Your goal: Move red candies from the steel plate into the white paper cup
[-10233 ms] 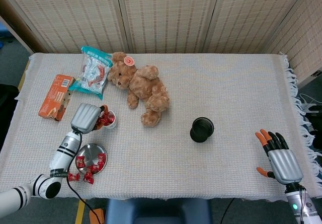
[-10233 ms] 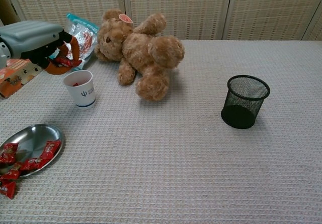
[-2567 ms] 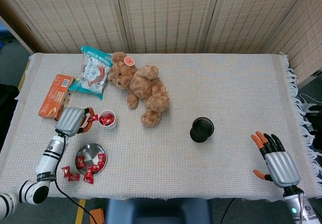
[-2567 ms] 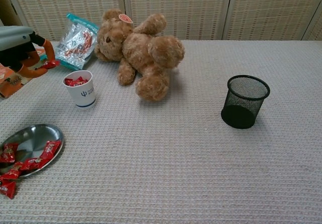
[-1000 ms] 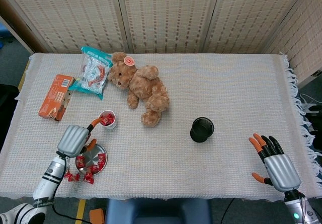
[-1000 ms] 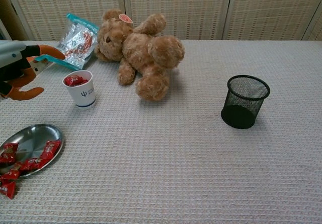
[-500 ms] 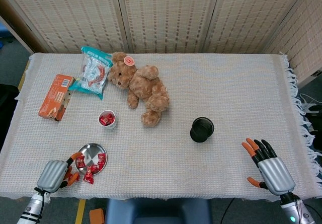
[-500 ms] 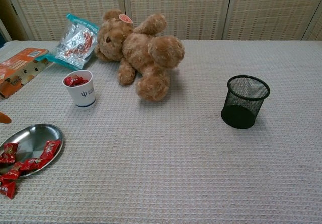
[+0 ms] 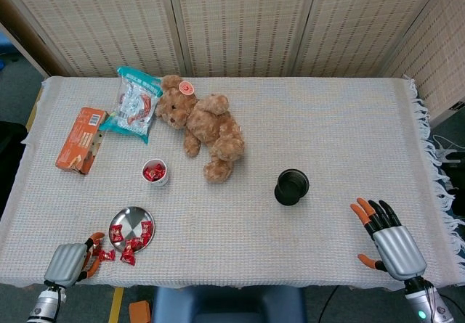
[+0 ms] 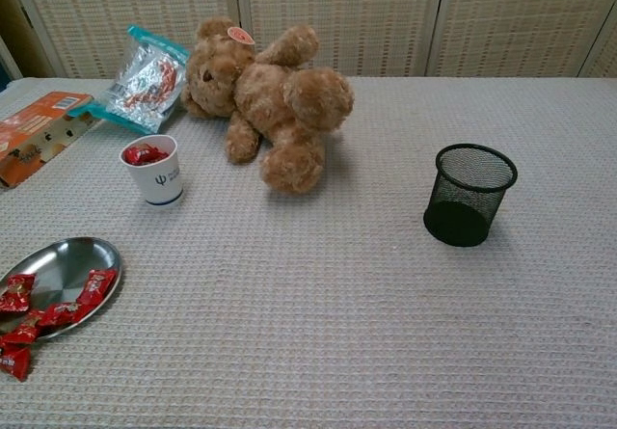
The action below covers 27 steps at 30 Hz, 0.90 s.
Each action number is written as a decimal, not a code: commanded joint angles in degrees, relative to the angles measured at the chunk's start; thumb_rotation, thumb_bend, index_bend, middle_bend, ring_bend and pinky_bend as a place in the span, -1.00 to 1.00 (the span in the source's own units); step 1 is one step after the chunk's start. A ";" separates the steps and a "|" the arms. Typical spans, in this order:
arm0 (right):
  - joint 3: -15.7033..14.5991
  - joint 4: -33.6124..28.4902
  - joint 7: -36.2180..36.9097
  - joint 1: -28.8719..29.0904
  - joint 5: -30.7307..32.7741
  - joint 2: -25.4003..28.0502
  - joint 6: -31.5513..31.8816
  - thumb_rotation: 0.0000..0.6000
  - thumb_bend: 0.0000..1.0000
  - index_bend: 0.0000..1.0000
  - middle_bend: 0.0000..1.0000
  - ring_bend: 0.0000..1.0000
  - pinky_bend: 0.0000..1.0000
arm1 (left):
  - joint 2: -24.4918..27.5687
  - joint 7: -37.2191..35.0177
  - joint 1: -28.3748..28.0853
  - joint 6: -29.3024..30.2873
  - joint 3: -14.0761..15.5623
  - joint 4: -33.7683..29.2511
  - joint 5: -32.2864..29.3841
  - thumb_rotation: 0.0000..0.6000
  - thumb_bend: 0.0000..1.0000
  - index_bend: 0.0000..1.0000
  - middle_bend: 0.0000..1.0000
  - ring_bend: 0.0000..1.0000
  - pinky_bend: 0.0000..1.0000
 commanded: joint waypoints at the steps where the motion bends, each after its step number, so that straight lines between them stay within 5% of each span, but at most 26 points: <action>1: 0.02 0.00 -0.01 -0.06 0.00 0.00 0.11 1.00 -0.97 -1.00 -1.00 -1.00 -1.00 | -0.45 0.18 0.66 -0.90 -0.04 0.69 -0.73 1.00 -0.21 -0.53 0.77 0.79 1.00; 27: 0.21 0.01 0.07 0.20 0.66 0.06 -0.55 1.00 -0.97 -1.00 -1.00 -1.00 -1.00 | -1.73 -0.39 1.66 -2.53 -2.98 3.60 -0.02 1.00 -0.22 -0.17 0.78 0.79 1.00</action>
